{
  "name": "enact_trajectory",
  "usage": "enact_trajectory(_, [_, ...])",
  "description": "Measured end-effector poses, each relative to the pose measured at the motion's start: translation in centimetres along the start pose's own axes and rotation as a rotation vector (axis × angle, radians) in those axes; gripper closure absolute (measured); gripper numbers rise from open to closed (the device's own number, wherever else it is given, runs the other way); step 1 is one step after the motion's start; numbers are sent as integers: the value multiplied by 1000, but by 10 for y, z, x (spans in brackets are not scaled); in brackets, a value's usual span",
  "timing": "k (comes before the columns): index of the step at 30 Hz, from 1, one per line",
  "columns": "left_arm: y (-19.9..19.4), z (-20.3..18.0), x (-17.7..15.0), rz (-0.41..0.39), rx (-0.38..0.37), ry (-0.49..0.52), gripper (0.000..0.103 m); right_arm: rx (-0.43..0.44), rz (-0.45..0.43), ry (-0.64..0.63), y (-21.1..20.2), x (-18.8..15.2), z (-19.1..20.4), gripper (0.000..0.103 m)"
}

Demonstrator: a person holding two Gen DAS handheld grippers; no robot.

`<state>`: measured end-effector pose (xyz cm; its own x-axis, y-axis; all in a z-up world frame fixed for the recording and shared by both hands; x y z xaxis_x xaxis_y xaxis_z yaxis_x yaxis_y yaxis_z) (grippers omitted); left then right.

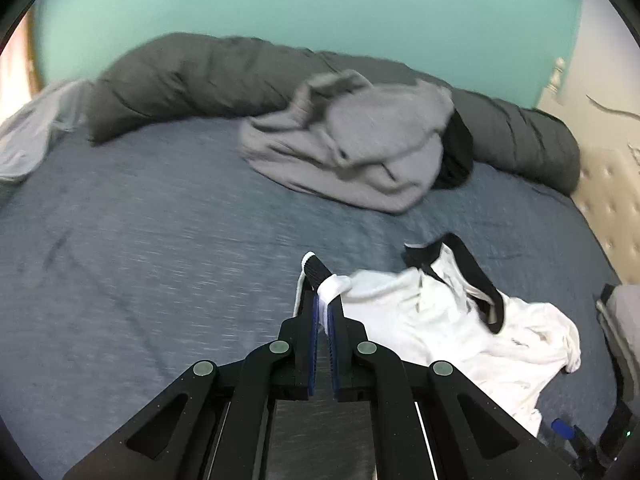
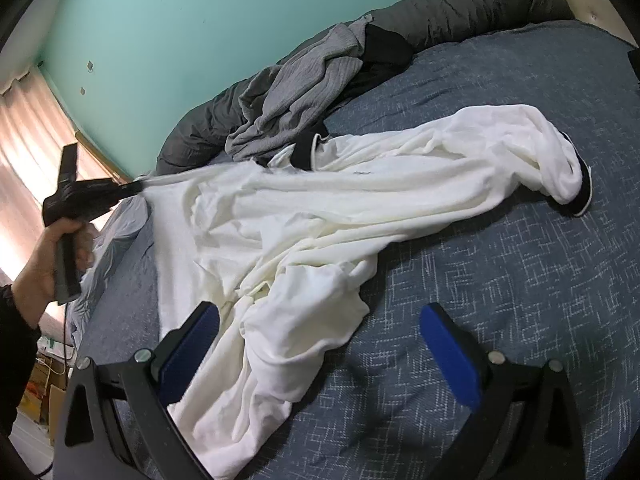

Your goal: Fold clothes

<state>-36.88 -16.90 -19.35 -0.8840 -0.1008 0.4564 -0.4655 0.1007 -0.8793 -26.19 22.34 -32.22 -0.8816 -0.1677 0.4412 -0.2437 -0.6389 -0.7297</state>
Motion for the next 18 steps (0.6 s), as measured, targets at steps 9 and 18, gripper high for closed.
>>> enact_trajectory(9, [15,83,-11,69,76,-179,99,7,-2,-2,0,-1,4,2])
enact_trajectory(18, [46,92,-47,167,25,-240,90,12,5,1,-1,-2,3,2])
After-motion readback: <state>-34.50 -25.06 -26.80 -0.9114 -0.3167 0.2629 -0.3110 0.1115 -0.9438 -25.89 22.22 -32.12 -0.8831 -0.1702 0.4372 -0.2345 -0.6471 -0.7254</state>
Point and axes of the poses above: each gripper's, at about its wrist camera, not at the fingertips, and y roughly the way its jaws point, z to its left, x to its top, the point moved 1 cm from there along y, roughly the way its jaws point, and after that the axes turned 15 degrees about z, right-handed, at the moved point
